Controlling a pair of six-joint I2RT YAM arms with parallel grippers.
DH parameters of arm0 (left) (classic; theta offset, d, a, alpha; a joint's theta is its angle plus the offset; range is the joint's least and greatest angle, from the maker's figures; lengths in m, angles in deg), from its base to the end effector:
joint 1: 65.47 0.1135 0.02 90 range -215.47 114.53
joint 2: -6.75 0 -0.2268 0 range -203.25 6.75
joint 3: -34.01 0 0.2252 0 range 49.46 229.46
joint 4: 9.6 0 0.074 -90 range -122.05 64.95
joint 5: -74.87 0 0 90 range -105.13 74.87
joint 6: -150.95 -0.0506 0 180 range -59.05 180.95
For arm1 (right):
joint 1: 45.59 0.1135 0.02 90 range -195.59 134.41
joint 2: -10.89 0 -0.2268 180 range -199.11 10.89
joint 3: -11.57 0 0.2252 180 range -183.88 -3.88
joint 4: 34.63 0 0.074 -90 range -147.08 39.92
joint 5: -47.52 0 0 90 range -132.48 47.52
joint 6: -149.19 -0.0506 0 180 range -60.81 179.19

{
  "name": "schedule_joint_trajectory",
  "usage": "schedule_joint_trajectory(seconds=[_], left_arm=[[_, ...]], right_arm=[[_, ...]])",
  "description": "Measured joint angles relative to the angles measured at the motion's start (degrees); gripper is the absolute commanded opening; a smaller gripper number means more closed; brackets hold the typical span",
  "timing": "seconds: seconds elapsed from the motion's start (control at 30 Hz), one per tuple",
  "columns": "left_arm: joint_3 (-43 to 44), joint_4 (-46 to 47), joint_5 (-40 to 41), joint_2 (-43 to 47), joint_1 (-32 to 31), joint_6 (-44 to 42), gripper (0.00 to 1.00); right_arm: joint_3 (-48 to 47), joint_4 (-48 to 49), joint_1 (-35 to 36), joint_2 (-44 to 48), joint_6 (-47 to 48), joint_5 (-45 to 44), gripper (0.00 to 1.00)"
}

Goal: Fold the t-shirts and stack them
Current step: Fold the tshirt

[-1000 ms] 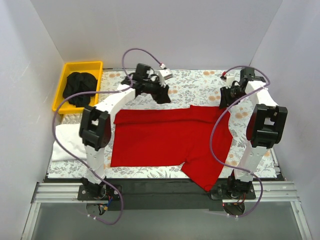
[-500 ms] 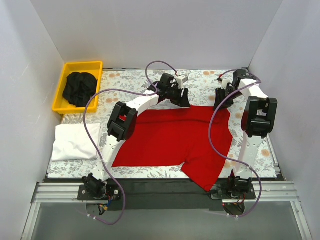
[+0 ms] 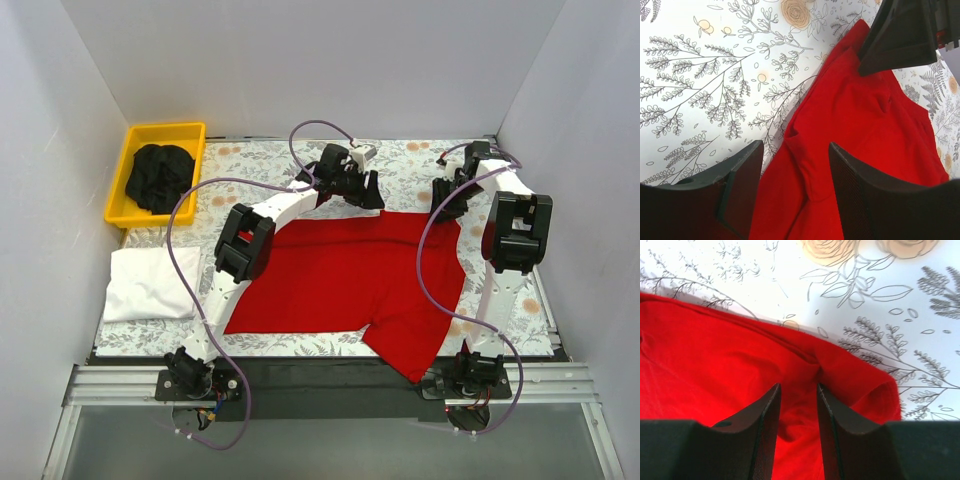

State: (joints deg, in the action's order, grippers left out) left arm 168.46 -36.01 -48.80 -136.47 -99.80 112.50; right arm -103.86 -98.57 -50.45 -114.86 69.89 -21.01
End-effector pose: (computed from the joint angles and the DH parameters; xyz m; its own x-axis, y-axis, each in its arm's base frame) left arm 0.4129 -0.3159 0.1481 -0.9565 -0.1361 -0.2581 0.1519 0.5229 -0.8387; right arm 0.4070 -0.0160 0.1407 -0.9386 -0.0936 -0.3320 -0.1978 0.9345 0.2958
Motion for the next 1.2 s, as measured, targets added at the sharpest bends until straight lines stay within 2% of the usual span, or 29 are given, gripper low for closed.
schedule_joint_trajectory(seconds=[0.13, 0.23, 0.33, 0.53, 0.63, 0.9, 1.0, 1.03, 1.2], left_arm=[[-0.02, 0.92, -0.26, 0.0, -0.04, 0.59, 0.54], [-0.02, 1.31, -0.63, 0.0, -0.04, 1.07, 0.54], [-0.04, 1.95, -1.29, 0.0, -0.02, 1.49, 0.53], [-0.24, 2.43, -1.95, 0.0, -0.26, 2.08, 0.5], [-0.48, 2.4, -1.9, -0.07, -0.57, 2.29, 0.49], [-0.52, 2.49, -0.37, -2.67, -1.79, 1.79, 0.48], [-0.5, 2.36, 0.07, -3.78, -2.08, 1.44, 0.43], [-0.5, 2.16, 0.39, -3.8, -2.19, 1.4, 0.38], [-0.48, 2.08, 1.22, -3.8, -2.19, 1.16, 0.38]], right_arm=[[0.0, 0.98, 0.0, 0.0, -0.94, -0.52, 0.4], [0.0, 1.46, 0.0, -0.37, -1.49, -0.11, 0.36], [-0.02, 1.9, 0.11, -1.09, -1.6, 0.59, 0.29], [0.0, 2.01, 0.13, -1.33, -1.44, 1.84, 0.07], [0.0, 2.03, 0.13, -1.33, -1.25, 2.29, 0.01], [0.02, 2.01, 0.13, -1.29, -0.09, 3.54, 0.01], [0.13, 2.01, 0.13, -1.03, 0.31, 4.22, 0.01], [0.2, 2.01, 0.13, -0.9, 0.46, 4.35, 0.01], [1.33, 2.14, 0.13, 0.74, 1.55, 5.11, 0.01]])
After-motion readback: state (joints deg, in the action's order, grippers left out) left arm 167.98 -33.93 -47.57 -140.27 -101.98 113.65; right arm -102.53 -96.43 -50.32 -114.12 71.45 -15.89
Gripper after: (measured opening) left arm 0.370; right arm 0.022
